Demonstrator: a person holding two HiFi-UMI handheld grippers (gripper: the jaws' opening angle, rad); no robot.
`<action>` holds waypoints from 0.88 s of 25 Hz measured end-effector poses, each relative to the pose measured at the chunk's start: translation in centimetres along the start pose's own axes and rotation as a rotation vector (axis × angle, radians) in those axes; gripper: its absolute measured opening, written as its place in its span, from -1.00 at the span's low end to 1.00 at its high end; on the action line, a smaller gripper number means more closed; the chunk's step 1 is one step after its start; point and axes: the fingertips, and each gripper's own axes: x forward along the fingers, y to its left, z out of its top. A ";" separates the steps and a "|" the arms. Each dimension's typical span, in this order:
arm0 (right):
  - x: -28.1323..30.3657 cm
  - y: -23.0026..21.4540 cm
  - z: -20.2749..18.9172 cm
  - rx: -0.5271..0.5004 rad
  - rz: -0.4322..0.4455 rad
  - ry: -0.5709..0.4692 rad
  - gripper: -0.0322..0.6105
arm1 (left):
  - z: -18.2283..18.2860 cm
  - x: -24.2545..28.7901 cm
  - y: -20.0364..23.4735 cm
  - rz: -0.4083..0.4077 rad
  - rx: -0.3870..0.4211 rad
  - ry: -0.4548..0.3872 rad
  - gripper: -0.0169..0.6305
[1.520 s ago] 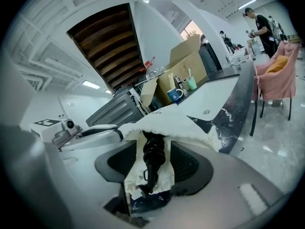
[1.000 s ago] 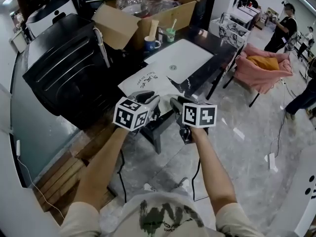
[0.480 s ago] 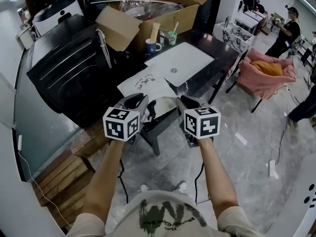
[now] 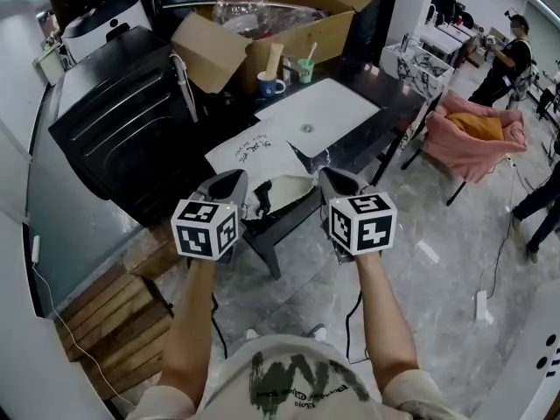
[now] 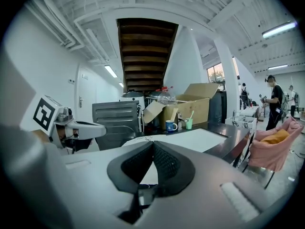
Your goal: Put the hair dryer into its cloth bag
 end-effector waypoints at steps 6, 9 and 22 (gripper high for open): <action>0.2 -0.3 0.4 0.001 -0.001 -0.010 -0.90 | 1.1 0.4 0.2 0.016 0.011 -0.016 -0.93; 0.2 -0.6 0.5 0.004 -0.005 -0.015 -0.90 | 1.2 0.7 0.0 0.014 0.020 -0.015 -0.93; -0.3 -0.2 0.6 0.005 -0.013 -0.025 -0.90 | 1.3 0.6 -0.2 0.000 0.030 -0.011 -0.93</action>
